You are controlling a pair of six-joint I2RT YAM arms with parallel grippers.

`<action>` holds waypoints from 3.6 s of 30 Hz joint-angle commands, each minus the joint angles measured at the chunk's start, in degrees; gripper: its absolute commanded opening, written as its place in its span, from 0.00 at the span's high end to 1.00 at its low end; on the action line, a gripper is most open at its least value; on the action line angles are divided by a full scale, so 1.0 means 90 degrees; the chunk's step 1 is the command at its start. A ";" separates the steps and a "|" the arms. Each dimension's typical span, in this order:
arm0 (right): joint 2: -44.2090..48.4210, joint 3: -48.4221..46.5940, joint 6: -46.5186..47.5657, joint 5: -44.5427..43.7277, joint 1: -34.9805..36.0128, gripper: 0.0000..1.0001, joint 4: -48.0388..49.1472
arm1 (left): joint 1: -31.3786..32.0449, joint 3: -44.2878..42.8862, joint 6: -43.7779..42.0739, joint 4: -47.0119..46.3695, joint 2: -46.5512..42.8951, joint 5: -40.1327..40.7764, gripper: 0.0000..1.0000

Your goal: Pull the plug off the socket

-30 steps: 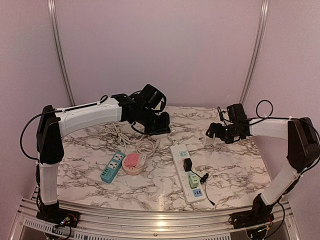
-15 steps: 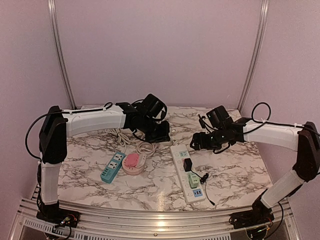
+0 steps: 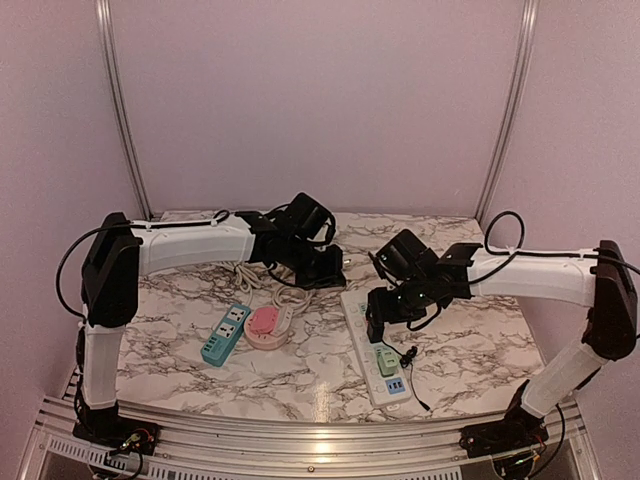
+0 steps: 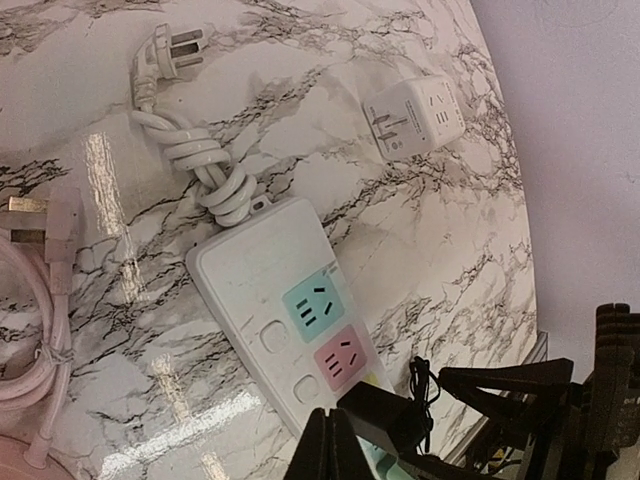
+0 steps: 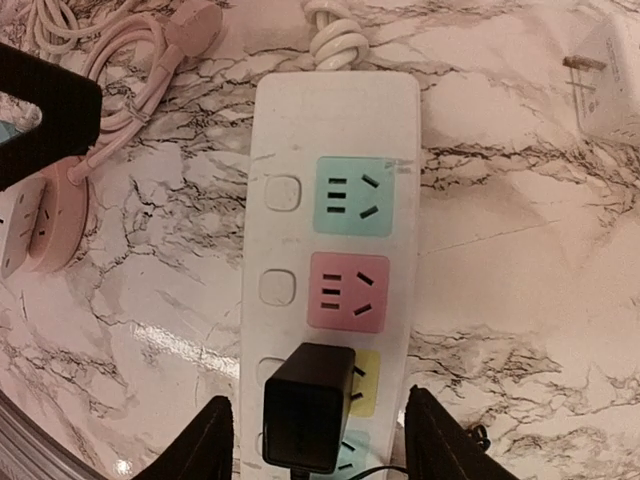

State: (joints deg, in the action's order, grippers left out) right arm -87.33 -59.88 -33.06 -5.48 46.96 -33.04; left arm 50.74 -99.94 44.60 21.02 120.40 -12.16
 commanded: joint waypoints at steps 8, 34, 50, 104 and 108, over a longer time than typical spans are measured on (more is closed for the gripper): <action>-0.0555 -0.0395 -0.0270 -0.0461 0.0212 0.53 -0.0336 | 0.0055 -0.0275 0.0109 -0.0439 0.0825 -0.0573 1.00; -0.0863 -0.0669 -0.0204 -0.0738 0.0587 0.55 -0.0533 | 0.0321 -0.0552 0.0428 -0.0407 0.1588 -0.0617 1.00; -0.1013 -0.0839 -0.0339 -0.0930 0.0804 0.59 -0.0813 | 0.0322 -0.0408 0.0480 -0.0357 0.1681 -0.0372 1.00; -0.0803 -0.1547 -0.0590 -0.1618 0.0866 0.90 -0.1228 | 0.0506 -0.0473 0.0731 0.0175 0.2263 0.0030 1.00; -0.0711 -0.1560 -0.0575 -0.1705 0.0866 0.90 -0.1352 | 0.0505 -0.0468 0.0728 0.0161 0.2261 0.0016 1.00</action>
State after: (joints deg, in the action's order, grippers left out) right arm -96.38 -70.70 -37.54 -17.54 54.43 -45.69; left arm 55.09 -106.56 51.88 14.74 136.07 -16.43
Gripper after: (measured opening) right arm 0.233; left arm 0.005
